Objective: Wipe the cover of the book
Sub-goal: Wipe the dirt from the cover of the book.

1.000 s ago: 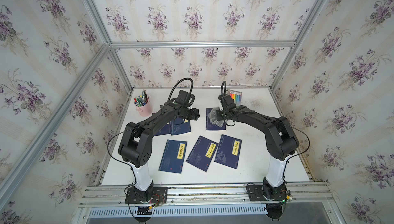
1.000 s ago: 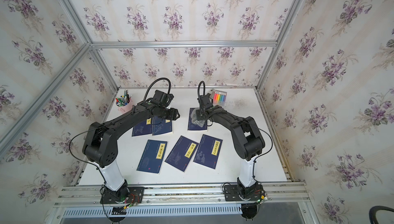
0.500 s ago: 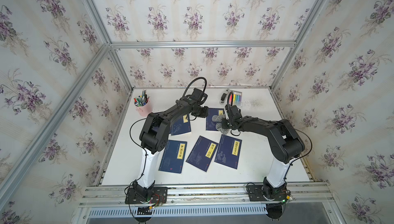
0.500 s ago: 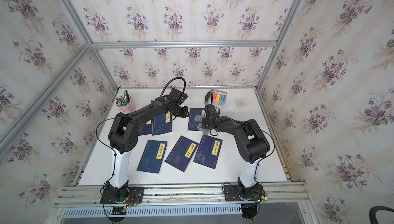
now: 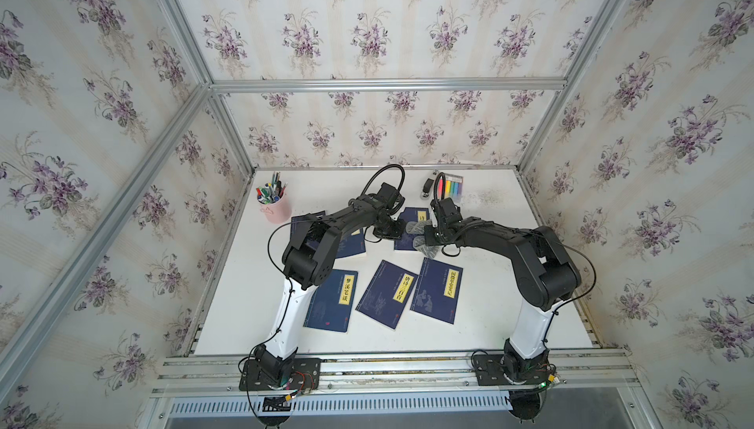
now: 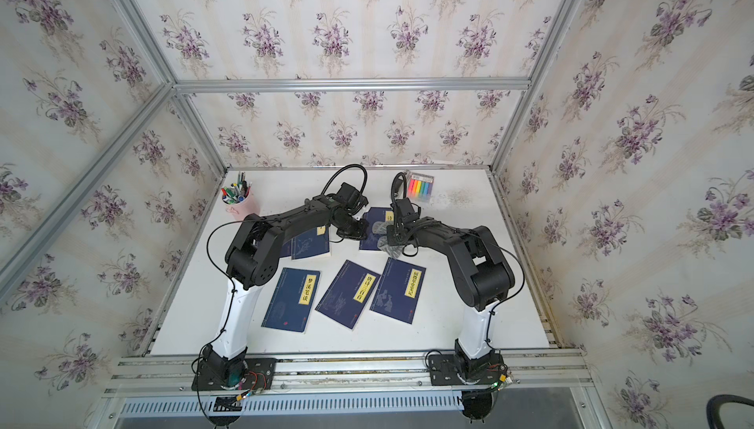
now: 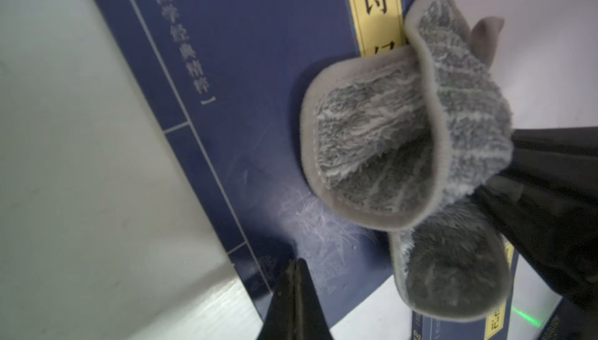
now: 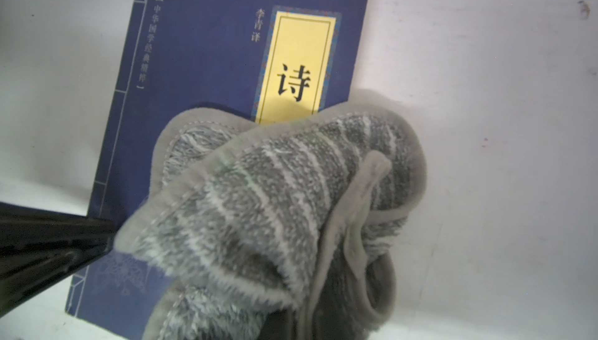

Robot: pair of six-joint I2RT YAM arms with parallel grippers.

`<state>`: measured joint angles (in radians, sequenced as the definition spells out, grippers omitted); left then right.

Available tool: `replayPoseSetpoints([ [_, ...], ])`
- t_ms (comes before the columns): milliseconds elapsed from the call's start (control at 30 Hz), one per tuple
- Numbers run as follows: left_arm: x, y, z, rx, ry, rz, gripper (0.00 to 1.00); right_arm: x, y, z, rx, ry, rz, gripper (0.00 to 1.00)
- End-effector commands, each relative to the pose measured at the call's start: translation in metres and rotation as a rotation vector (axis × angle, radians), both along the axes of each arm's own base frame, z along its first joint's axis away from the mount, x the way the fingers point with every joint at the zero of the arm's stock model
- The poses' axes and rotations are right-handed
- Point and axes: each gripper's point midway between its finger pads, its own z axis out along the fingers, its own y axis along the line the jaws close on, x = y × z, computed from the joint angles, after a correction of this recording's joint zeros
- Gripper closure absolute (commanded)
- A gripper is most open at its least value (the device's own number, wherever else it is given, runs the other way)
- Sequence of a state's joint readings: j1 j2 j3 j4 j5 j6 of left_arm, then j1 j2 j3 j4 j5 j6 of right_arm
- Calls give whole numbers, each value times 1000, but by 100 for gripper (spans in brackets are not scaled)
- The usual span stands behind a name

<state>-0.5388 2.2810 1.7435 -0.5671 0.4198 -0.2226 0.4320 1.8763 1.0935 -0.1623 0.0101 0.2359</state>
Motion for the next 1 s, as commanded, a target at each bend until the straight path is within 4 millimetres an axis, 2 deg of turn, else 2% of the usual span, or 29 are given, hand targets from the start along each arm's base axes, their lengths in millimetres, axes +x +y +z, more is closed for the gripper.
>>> replayPoseSetpoints([
  [0, -7, 12, -21, 73, 36, 17, 97, -5, 2, -10, 1, 52, 5, 100],
  [100, -12, 14, -29, 77, 57, 23, 98, 3, 6, -8, 14, 49, 8, 100],
  [300, -19, 21, -45, 39, 112, 47, 100, 36, 9, -3, 7, 49, 6, 100],
  [433, -19, 29, -46, 34, 116, 63, 100, 44, 13, 7, 17, 30, 10, 100],
  [500, -17, 31, -46, 29, 116, 71, 100, 43, 12, 8, 19, 27, 10, 100],
  [667, -18, 40, -47, 28, 128, 84, 100, 34, 11, -6, 7, 71, 26, 100],
  [967, -24, 63, -35, 38, 127, 105, 100, -4, 16, -27, 92, 150, 59, 100],
])
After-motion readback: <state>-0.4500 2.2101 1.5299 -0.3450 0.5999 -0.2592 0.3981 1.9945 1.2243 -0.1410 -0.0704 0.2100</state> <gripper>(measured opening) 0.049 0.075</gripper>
